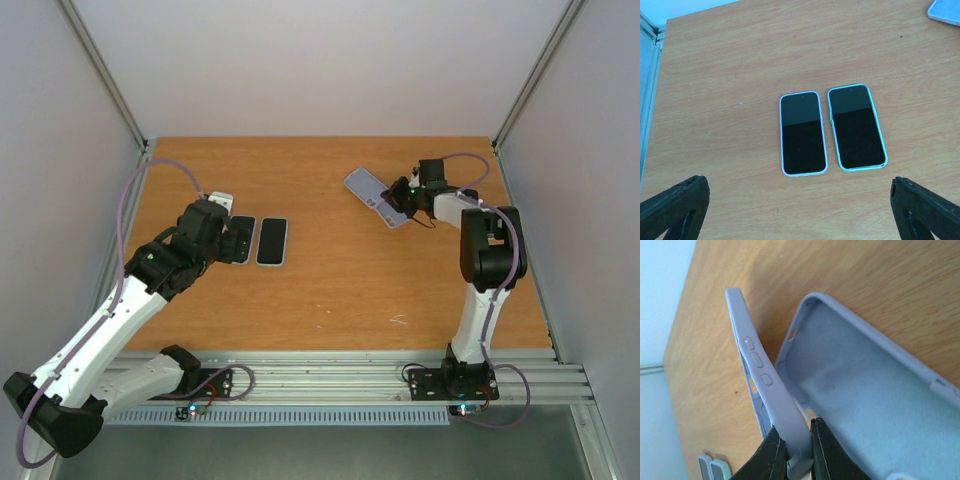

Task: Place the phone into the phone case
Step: Pick up the corner of the phone case from the top corners of the phone case, then pass from the right arm to the left

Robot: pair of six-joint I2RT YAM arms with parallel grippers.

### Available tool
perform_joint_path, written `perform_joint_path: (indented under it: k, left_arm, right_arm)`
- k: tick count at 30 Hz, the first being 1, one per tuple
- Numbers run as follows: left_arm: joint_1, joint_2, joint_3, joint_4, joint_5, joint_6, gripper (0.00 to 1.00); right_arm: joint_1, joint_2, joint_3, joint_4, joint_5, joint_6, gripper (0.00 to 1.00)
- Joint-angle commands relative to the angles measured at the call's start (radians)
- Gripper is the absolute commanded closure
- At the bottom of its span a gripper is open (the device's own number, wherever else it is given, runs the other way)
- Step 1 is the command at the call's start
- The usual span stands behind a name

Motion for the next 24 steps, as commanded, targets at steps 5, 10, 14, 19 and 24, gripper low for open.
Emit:
perform_joint_path:
  k: [5, 10, 14, 19, 24]
  left_arm:
    - [0.007, -0.01, -0.015, 0.045, 0.037, 0.009, 0.01]
    - [0.007, -0.008, -0.016, 0.054, 0.123, 0.023, 0.01]
    - [0.007, -0.004, -0.015, 0.064, 0.211, 0.046, 0.01]
    - [0.007, 0.034, 0.009, 0.076, 0.335, 0.076, 0.01]
    - [0.007, 0.135, 0.091, 0.023, 0.456, 0.077, 0.01]
  right_arm:
    - [-0.009, -0.201, -0.022, -0.188, -0.106, -0.204, 0.98]
    - [-0.009, -0.313, -0.035, -0.361, -0.158, -0.351, 0.99]
    - [-0.008, -0.398, -0.039, -0.505, -0.196, -0.493, 0.99]
    - [0.003, -0.498, -0.042, -0.69, -0.216, -0.637, 0.99]
    - [0.034, -0.567, -0.025, -0.833, -0.212, -0.751, 0.99]
